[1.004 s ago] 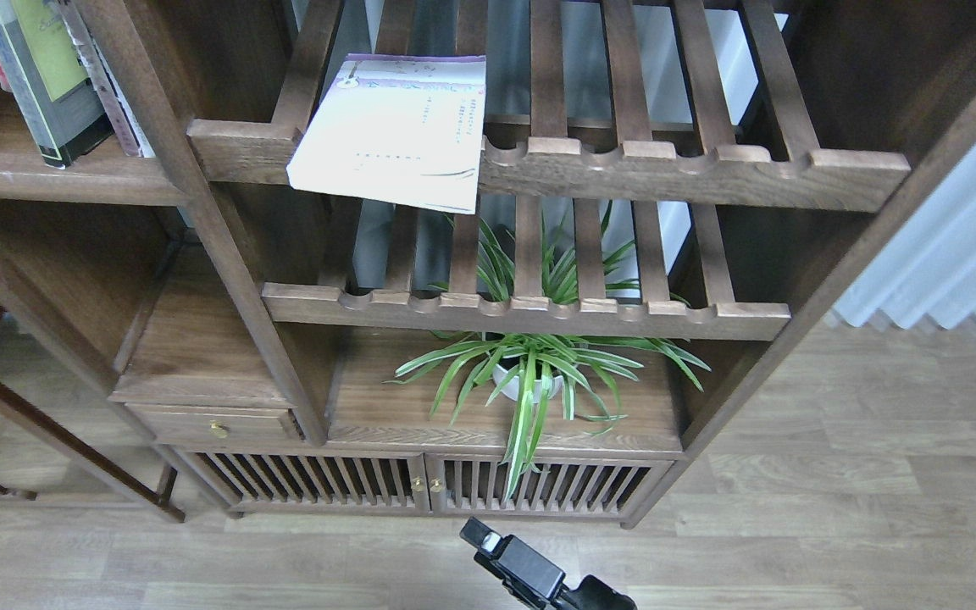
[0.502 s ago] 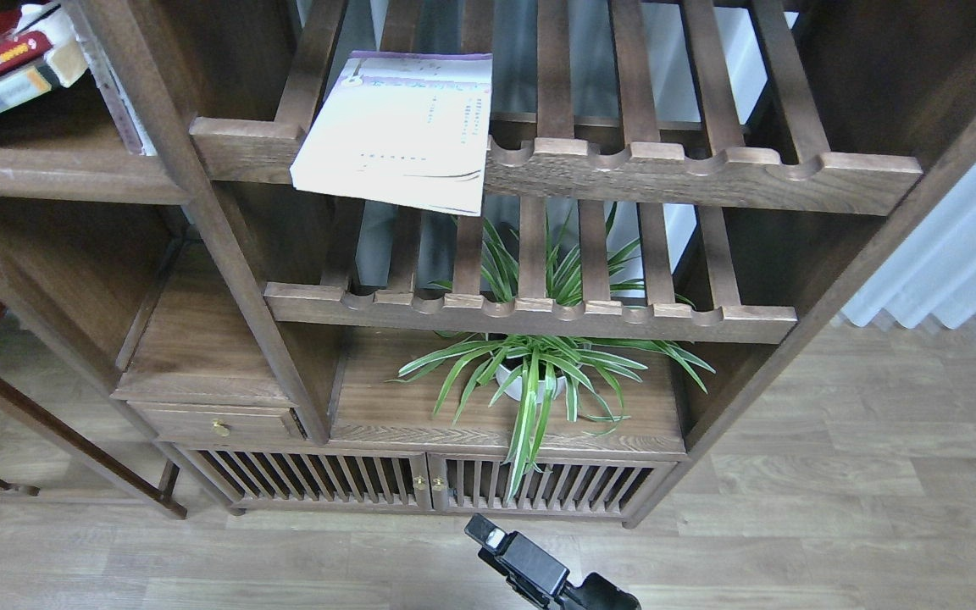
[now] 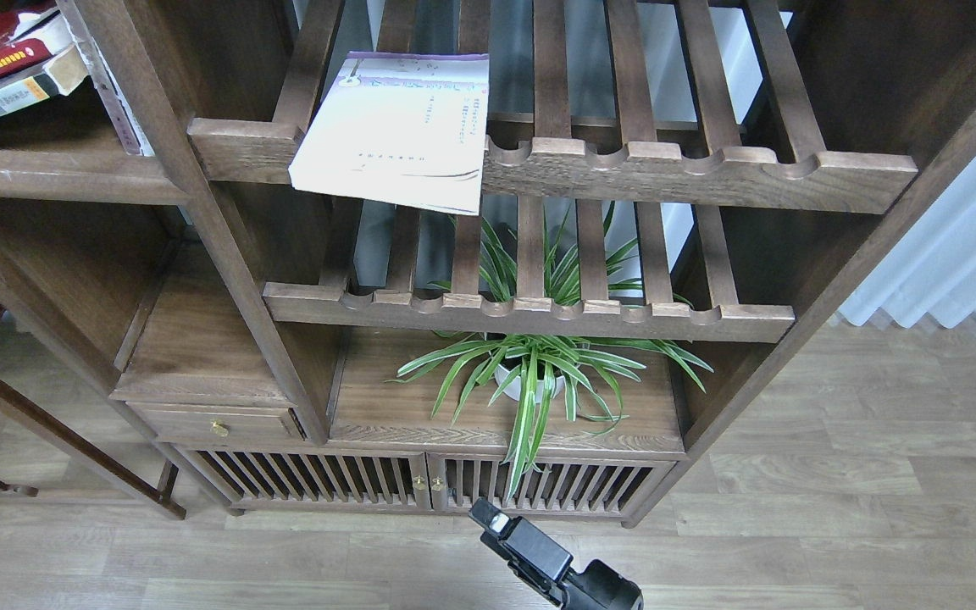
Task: Organize books on shelf
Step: 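Reach the right gripper up toward the white booklet on the top shelf, then grasp the white booklet's lower edge with the right gripper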
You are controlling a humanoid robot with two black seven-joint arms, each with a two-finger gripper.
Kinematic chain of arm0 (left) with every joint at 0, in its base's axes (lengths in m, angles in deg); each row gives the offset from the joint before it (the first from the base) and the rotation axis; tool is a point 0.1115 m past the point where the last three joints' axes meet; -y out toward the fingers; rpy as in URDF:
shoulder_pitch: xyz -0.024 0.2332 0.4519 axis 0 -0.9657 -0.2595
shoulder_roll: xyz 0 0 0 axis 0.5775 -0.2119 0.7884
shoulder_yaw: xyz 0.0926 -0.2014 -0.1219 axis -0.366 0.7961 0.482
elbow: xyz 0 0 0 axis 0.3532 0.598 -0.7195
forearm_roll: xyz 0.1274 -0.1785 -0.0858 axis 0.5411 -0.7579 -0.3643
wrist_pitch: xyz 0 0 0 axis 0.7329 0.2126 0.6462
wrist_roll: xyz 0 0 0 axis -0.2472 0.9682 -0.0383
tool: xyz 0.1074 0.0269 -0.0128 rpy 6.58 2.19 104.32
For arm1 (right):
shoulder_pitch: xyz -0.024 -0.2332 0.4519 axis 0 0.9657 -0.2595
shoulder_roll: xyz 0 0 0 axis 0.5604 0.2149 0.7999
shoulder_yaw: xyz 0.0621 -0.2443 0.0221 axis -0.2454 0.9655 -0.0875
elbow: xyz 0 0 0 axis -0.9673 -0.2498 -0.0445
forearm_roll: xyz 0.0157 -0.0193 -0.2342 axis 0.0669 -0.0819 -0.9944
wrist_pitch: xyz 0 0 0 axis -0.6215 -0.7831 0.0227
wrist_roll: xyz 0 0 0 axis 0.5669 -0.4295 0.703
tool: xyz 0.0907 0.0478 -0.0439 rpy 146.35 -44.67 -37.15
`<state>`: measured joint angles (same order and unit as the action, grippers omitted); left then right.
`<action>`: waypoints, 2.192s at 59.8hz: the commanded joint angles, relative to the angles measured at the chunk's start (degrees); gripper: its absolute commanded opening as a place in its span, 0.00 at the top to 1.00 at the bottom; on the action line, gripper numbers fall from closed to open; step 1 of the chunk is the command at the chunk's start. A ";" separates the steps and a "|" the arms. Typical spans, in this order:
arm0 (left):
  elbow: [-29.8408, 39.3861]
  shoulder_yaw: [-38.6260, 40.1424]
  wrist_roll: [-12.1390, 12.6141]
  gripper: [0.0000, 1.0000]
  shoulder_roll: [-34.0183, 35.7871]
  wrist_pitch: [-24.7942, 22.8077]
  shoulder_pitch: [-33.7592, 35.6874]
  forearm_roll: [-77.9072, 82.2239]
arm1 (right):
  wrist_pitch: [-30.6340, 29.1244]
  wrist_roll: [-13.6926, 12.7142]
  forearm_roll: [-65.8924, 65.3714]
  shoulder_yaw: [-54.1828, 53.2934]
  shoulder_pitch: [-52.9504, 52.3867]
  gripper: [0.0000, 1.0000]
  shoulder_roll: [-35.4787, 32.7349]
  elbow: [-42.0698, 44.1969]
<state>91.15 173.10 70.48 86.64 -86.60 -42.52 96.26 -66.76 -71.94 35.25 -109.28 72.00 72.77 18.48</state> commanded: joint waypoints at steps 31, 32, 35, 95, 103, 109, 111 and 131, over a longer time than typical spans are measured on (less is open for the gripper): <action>0.35 -2.93 -0.20 0.11 -9.83 -0.01 -18.45 -2.09 | 0.00 11.65 0.88 6.21 -6.76 0.01 0.00 -11.05; 0.08 -2.84 -0.20 0.11 -9.83 -0.01 -18.54 -2.18 | 0.00 11.74 0.88 7.00 -7.02 0.01 0.00 -11.49; -0.53 -2.84 -0.20 0.10 -9.83 -0.01 -18.62 -2.18 | 0.00 11.83 0.79 7.97 -7.73 0.01 0.00 -12.37; -6.16 -1.52 -0.11 0.10 -8.51 -0.01 -18.62 -5.26 | 16.22 18.77 4.83 7.80 -32.42 0.01 0.00 -15.27; -6.16 -1.43 -0.11 0.10 -8.51 -0.01 -18.54 -5.43 | 16.40 18.77 5.01 7.80 -35.24 0.01 0.00 -15.36; -6.16 -1.35 -0.11 0.10 -8.42 -0.01 -18.62 -5.52 | 17.36 18.77 5.10 7.80 -36.38 0.01 0.00 -15.27; -6.16 -1.35 -0.11 0.10 -8.42 -0.01 -18.62 -5.52 | 18.33 18.77 5.10 7.80 -36.38 0.01 0.00 -15.27; -6.42 -1.08 0.07 0.10 -7.10 -0.01 -18.71 -8.07 | 27.74 18.86 9.75 7.71 -39.98 0.01 0.00 -15.27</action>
<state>84.93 171.89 70.44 78.53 -86.61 -61.14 89.74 -41.33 -53.16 43.20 -101.48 34.06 72.77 3.19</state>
